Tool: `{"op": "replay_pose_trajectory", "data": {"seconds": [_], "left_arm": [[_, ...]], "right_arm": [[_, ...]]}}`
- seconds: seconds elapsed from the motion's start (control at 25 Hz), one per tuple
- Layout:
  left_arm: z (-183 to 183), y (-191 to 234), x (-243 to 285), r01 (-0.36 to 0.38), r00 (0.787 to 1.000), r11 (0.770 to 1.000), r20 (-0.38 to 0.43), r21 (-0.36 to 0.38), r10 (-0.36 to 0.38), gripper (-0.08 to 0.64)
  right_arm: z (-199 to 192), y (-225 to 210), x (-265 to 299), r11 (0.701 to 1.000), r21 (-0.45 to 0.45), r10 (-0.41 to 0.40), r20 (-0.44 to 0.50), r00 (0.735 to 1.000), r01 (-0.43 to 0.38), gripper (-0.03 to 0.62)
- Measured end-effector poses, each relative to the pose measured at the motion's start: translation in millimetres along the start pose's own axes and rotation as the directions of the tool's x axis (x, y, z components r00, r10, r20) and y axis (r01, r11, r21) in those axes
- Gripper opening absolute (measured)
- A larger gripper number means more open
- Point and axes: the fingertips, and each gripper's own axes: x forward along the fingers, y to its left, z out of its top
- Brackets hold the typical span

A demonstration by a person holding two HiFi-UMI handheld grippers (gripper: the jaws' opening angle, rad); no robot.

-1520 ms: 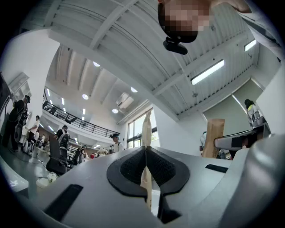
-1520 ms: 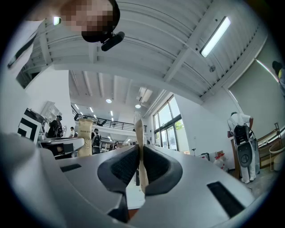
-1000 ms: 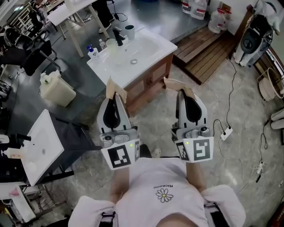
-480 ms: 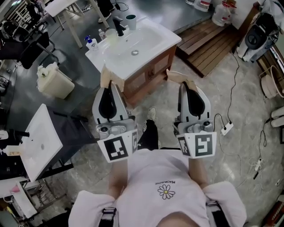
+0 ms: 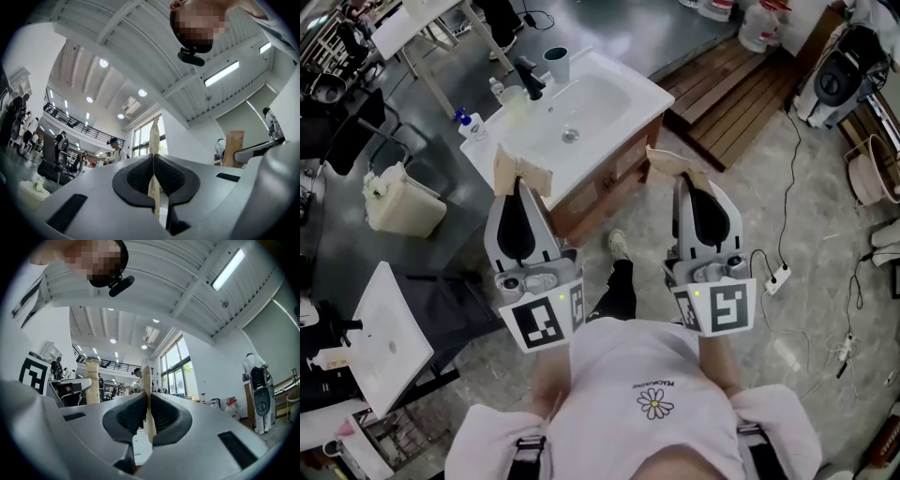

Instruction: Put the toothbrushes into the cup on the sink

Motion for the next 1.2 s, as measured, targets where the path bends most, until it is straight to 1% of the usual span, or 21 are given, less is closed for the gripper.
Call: {"op": "replay_pose_trajectory", "data": {"seconds": [0.16,0.36,0.6,0.76,0.96,1.04,1.2], "left_arm": [[-15.6,-0.1,51.0,-0.013,1.0,1.0,0.026,-0.008,0.013,0.02],[-37.0,12.1,124.2,-0.033,0.999,0.999,0.035,0.003,0.033,0.02],[-59.0,38.6,196.5,-0.1,0.993,0.995,0.064,0.027,0.099,0.02],[-69.9,48.2,216.7,-0.142,0.988,0.989,0.062,0.039,0.139,0.02],[-78.2,64.6,226.2,-0.197,0.98,0.978,0.047,0.069,0.194,0.02],[-80.2,71.2,228.2,-0.226,0.974,0.971,0.044,0.083,0.223,0.02],[-84.3,79.6,229.5,-0.296,0.955,0.949,0.039,0.106,0.293,0.02]], "right_arm": [[-12.5,-21.0,50.9,1.0,-0.008,0.018,0.003,1.0,-0.018,0.029],[-22.8,-36.9,138.0,0.998,-0.002,0.068,0.016,0.998,-0.068,0.029],[-36.7,-49.5,231.8,0.991,0.011,0.133,0.044,0.99,-0.134,0.029],[-43.3,-50.2,269.9,0.984,0.024,0.174,0.066,0.982,-0.176,0.029],[-49.1,-36.4,306.1,0.969,0.051,0.237,0.081,0.968,-0.241,0.029],[-51.5,-31.0,318.3,0.962,0.057,0.263,0.085,0.961,-0.268,0.029],[-53.9,-21.7,342.5,0.934,0.084,0.336,0.115,0.935,-0.346,0.029]]}}
